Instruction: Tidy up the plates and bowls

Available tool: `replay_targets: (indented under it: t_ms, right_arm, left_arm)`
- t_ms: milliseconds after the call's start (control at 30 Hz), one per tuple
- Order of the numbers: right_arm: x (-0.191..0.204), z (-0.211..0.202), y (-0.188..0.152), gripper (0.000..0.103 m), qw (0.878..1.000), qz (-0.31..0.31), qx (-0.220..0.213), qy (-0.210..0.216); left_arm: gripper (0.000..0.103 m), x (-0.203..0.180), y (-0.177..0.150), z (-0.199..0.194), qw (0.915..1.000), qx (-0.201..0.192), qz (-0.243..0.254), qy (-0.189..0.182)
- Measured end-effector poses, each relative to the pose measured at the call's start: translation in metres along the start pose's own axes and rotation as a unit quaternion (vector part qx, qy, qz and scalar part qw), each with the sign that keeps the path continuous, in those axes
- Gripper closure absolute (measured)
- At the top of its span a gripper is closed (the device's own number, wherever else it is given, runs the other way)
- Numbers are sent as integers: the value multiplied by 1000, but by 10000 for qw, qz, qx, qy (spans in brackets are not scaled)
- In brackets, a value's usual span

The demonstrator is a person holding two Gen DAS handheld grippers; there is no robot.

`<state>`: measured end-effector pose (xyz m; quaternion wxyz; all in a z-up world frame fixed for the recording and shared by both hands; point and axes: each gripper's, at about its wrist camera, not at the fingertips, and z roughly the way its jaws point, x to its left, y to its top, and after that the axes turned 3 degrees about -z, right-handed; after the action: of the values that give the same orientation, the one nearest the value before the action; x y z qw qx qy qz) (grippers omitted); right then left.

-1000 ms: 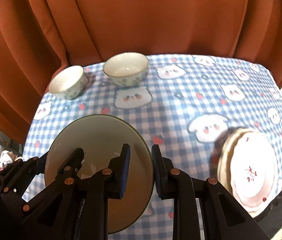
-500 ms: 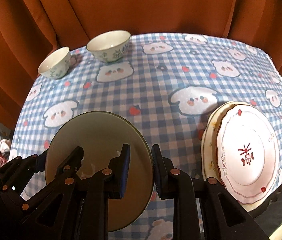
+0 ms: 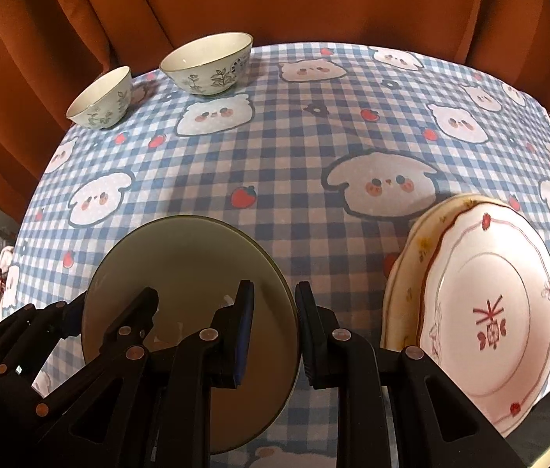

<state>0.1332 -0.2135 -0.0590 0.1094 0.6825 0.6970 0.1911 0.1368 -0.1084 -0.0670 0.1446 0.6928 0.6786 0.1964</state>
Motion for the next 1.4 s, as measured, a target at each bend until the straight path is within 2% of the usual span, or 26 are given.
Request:
replay_targets:
  t_ms: [100, 267, 300, 333, 433, 467, 500, 533, 600, 633, 767, 900, 1000, 1167, 1400]
  right_arm:
    - [-1, 1, 1, 78, 10000, -62, -30, 41]
    - [-2, 3, 1, 77, 9998, -136, -4, 133]
    - [-3, 3, 0, 77, 9998, -163, -7, 151]
    - [-3, 3, 0, 77, 9997, -191, -6, 171]
    - [-2, 3, 1, 76, 9994, -268, 30, 199]
    - [-2, 2, 2, 72, 9994, -298, 25, 198]
    - [-2, 0, 2, 62, 9993, -322, 9, 178]
    - [-2, -2, 3, 57, 9994, -322, -23, 119]
    - [-3, -9, 4, 42, 9994, -310, -136, -11]
    - [-3, -10, 4, 40, 9995, -296, -142, 38]
    - [-1, -19, 6, 36, 9993, -319, -141, 144]
    - [6, -30, 10, 27, 9990, -369, -265, 43]
    - [12, -35, 14, 25, 9988, -357, -337, 29]
    - [32, -40, 24, 24, 9985, -369, -407, -14]
    - [79, -43, 41, 24, 9972, -526, -521, -44]
  left_arm:
    - [75, -1, 0, 1, 10000, -2, -25, 32]
    - [66, -2, -2, 0, 10000, 23, -38, -20]
    - [62, -2, -3, 0, 10000, 36, -61, -64]
    - [54, -2, -3, 0, 9999, 49, -84, -98]
    - [41, -1, -3, -4, 9998, 17, -165, -100]
    - [41, 0, -3, -6, 9998, 3, -190, -103]
    - [40, 2, -3, -8, 9997, -15, -242, -85]
    - [36, 4, -2, -10, 9995, -23, -291, -98]
    - [29, 8, -1, -15, 9991, -27, -397, -173]
    - [27, 9, -1, -17, 9990, -25, -411, -188]
    - [24, 11, 0, -28, 9989, -73, -375, -268]
    - [23, 18, 4, -37, 9987, -184, -367, -285]
    - [23, 28, 8, -41, 9986, -236, -352, -322]
    - [20, 48, 15, -44, 9988, -272, -247, -336]
    - [20, 90, 26, -45, 9972, -348, -299, -583]
